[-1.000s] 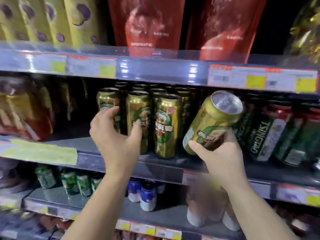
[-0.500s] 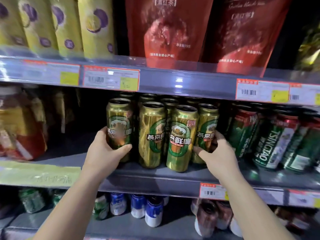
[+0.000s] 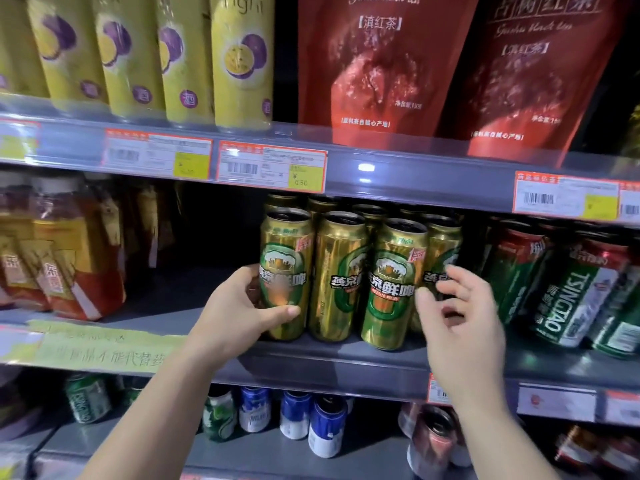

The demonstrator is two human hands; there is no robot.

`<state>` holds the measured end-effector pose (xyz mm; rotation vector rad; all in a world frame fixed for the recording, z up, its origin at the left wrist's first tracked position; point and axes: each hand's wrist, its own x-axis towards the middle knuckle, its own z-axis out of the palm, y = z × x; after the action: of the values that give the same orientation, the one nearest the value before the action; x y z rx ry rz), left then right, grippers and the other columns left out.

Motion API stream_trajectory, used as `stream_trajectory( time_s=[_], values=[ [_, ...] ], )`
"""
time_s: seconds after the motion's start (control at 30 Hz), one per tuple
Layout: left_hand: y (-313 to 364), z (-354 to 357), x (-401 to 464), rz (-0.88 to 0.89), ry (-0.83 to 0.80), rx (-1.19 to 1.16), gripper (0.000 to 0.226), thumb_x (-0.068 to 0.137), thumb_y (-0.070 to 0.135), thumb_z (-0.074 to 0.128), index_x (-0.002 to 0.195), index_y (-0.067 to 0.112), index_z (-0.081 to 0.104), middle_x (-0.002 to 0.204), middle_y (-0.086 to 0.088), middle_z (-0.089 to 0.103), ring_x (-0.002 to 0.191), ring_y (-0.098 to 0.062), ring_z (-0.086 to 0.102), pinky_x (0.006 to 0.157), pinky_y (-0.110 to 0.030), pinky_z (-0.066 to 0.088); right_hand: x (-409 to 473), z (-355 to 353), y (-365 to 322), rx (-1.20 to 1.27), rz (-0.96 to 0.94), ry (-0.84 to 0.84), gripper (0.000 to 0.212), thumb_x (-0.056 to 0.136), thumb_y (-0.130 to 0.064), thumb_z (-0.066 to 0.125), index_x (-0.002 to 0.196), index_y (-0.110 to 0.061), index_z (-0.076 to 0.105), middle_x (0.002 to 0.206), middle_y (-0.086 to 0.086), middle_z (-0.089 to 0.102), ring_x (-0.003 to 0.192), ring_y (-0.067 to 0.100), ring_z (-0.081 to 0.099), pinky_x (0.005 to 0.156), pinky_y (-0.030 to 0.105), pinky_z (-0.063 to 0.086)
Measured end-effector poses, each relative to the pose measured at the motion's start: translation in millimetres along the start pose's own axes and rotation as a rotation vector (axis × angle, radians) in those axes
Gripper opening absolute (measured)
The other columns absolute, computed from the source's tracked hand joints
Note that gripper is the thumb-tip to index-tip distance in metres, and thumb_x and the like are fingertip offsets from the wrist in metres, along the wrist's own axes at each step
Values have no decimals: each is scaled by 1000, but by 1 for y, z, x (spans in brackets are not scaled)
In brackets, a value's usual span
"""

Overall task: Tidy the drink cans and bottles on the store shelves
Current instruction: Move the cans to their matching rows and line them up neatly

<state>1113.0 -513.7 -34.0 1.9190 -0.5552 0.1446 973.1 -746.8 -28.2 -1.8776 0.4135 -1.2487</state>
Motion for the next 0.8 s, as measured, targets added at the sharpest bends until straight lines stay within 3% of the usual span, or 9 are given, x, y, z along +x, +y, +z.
stream_trajectory(
  time_s=[0.1, 0.2, 0.37, 0.47, 0.53, 0.6, 0.63, 0.7, 0.8],
  values=[
    [-2, -1, 0, 18, -22, -26, 58, 65, 36, 88, 114, 38, 58, 100, 20, 70, 91, 12, 61, 71, -9, 45, -16, 16, -3, -98, 82, -171, 81, 71, -55, 74, 139, -38, 33, 121, -23, 43, 102, -1, 48, 81, 22, 41],
    [-2, -4, 2, 22, -82, -43, 59, 66, 35, 87, 118, 33, 59, 102, 17, 71, 93, 6, 64, 79, -19, 50, -19, 28, 0, -166, 115, -160, 100, 65, -53, 81, 146, -34, 24, 120, -21, 34, 107, -1, 37, 85, 24, 34],
    [-5, -2, 4, 48, -104, -35, 60, 68, 37, 85, 120, 33, 56, 104, 18, 70, 94, 4, 64, 75, -14, 47, -19, 36, 3, -239, 161, -82, 86, 68, -48, 79, 140, -30, 36, 116, -17, 40, 93, 1, 40, 68, 20, 34],
    [-6, 2, 6, 71, -51, -12, 70, 71, 36, 83, 132, 28, 50, 110, 19, 64, 97, 8, 58, 74, -8, 42, -19, 36, 5, -237, 138, -92, 81, 67, -48, 79, 137, -32, 41, 118, -14, 50, 96, 5, 50, 70, 22, 38],
    [-4, 4, 7, 75, -10, -14, 81, 71, 36, 83, 140, 26, 42, 109, 26, 58, 97, 12, 54, 67, 0, 39, -18, 35, 6, -249, 121, -118, 81, 67, -50, 79, 136, -32, 41, 117, -14, 51, 100, 7, 55, 73, 24, 40],
    [1, 7, 7, 76, 22, -79, 106, 65, 42, 86, 150, 26, 25, 120, 27, 51, 106, 14, 51, 75, 5, 34, -16, 34, 6, -255, 116, -137, 82, 66, -52, 79, 136, -33, 41, 120, -15, 53, 101, 7, 56, 75, 27, 46],
    [5, 9, 6, 83, 44, -110, 121, 58, 51, 86, 152, 27, 15, 131, 21, 47, 115, 12, 45, 87, 0, 32, -16, 34, 5, -249, 116, -148, 82, 64, -53, 79, 135, -34, 41, 122, -15, 54, 102, 8, 58, 78, 31, 51],
    [13, 18, 4, 101, 98, -111, 139, 44, 69, 82, 153, 32, 3, 147, 4, 35, 133, -4, 33, 103, -22, 30, -15, 34, 5, -237, 113, -172, 83, 62, -56, 77, 134, -36, 40, 124, -14, 54, 103, 8, 59, 81, 35, 54],
    [22, 35, 2, 131, 180, -74, 143, 41, 73, 78, 152, 33, -2, 146, -5, 32, 136, -13, 28, 104, -30, 29, -15, 33, 5, -234, 89, -211, 84, 61, -60, 74, 134, -38, 38, 125, -15, 53, 100, 3, 58, 74, 25, 50]
  ],
)
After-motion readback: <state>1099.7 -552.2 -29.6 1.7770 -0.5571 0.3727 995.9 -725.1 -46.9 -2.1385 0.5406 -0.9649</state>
